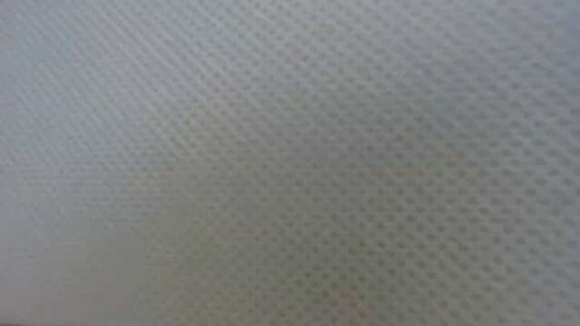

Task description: Sort clothes

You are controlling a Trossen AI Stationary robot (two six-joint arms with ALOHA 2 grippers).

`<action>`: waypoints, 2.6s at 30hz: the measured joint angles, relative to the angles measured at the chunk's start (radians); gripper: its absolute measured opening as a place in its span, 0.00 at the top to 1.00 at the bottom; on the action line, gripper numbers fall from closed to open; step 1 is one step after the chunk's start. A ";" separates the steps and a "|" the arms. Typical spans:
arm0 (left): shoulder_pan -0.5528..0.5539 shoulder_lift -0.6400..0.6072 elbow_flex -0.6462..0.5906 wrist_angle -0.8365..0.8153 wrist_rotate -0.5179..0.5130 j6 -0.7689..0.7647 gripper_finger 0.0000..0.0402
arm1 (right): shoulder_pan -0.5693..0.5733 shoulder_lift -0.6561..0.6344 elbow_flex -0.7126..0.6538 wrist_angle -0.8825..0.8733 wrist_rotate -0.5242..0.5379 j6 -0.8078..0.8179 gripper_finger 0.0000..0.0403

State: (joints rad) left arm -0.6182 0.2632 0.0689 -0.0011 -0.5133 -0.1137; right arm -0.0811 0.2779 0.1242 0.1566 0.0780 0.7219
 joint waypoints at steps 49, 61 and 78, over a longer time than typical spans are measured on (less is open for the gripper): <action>0.000 0.000 0.000 0.000 0.000 0.000 1.00 | 0.000 0.000 0.000 0.000 0.000 0.000 0.96; 0.000 0.000 0.000 0.000 0.000 0.000 1.00 | 0.000 0.000 0.000 0.000 0.000 0.000 0.96; 0.000 0.000 0.000 0.000 0.000 0.000 1.00 | 0.000 0.000 0.000 0.010 0.017 -0.059 0.96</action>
State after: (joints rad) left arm -0.6182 0.2634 0.0689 -0.0010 -0.5129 -0.1137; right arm -0.0814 0.2783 0.1242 0.1667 0.0949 0.6628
